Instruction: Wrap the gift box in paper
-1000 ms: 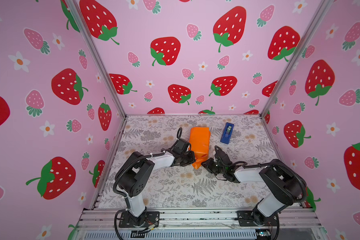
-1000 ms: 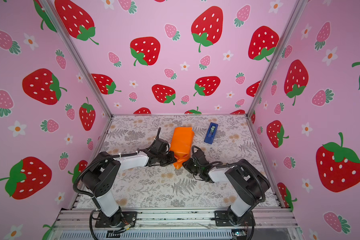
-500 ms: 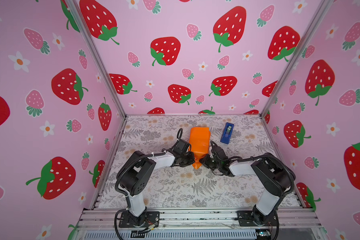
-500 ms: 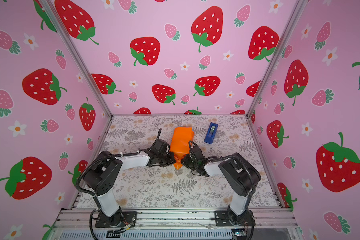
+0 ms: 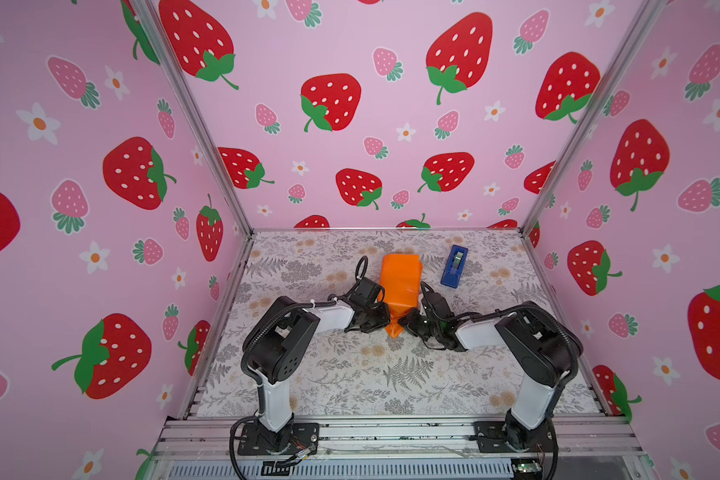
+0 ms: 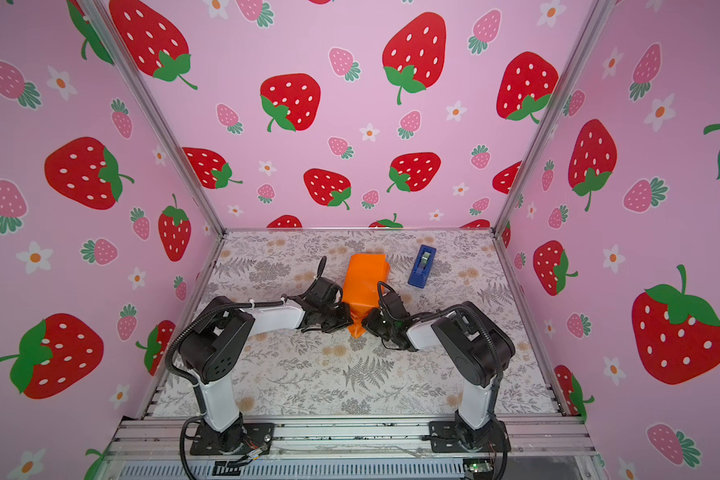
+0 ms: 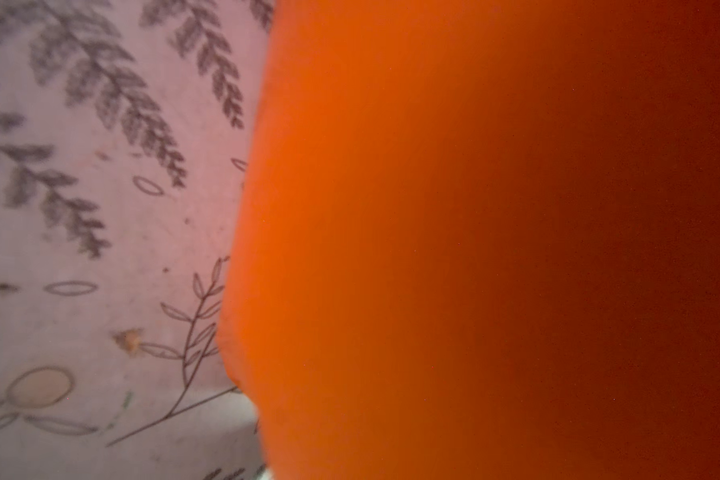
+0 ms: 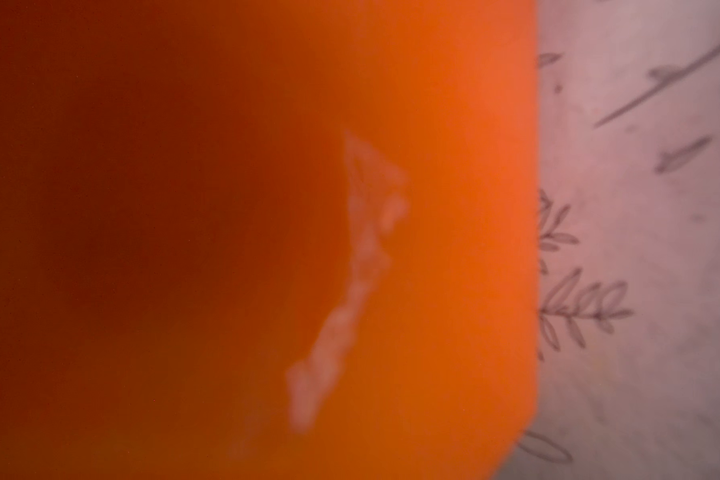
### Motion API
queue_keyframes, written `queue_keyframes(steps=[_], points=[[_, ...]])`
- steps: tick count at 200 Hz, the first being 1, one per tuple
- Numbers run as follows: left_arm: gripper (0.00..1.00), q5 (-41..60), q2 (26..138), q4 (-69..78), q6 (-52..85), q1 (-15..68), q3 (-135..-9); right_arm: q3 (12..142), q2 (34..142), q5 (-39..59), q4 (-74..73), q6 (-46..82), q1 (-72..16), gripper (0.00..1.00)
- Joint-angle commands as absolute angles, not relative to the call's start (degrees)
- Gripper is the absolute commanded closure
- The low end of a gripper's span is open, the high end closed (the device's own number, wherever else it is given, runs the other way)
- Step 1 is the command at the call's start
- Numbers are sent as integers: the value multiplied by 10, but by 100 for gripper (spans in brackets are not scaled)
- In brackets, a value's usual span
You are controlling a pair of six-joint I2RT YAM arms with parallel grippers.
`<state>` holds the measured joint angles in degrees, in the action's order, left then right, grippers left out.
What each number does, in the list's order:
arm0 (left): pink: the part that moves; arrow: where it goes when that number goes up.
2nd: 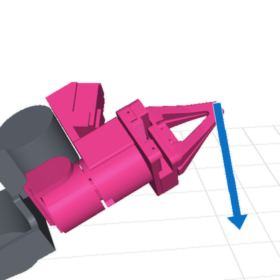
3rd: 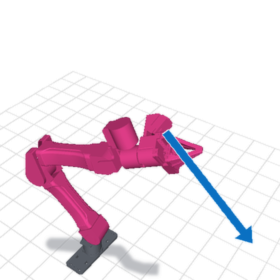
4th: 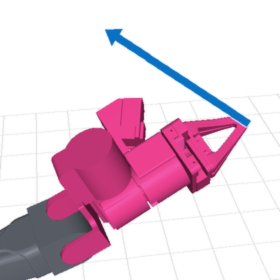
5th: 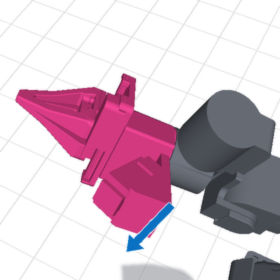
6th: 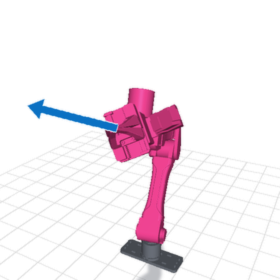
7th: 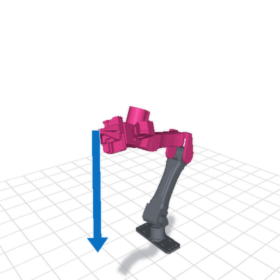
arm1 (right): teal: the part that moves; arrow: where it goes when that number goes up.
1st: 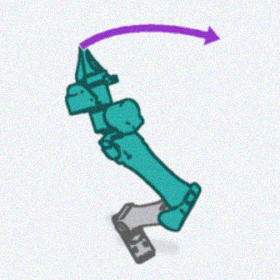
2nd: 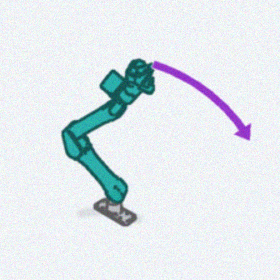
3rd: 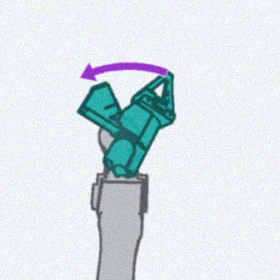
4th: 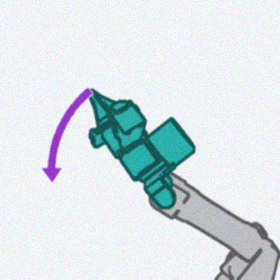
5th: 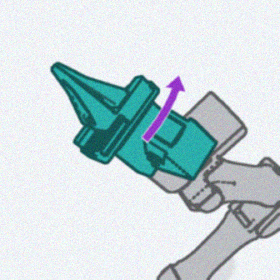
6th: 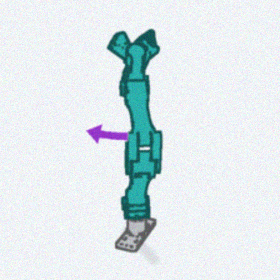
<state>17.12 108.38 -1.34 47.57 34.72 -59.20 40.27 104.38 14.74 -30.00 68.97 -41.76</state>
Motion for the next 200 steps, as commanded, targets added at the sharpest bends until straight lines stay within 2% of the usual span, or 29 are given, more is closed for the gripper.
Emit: queue_keyframes(steps=[1,117,132,154,159,200], points=[[100,169,1104,-30,468,350,-600,420,1065,158,-306,693,-417,99],[100,172,1076,-25,474,350,-591,413,1077,177,-385,715,-417,100],[96,170,1065,-25,476,350,-594,411,1073,175,-382,715,-417,100],[95,170,1056,-27,477,350,-601,406,1069,174,-377,715,-417,100],[91,172,1055,-25,478,350,-602,405,1069,174,-377,715,-417,100],[91,181,1049,-16,485,355,-613,401,1066,174,-376,717,-417,100]])
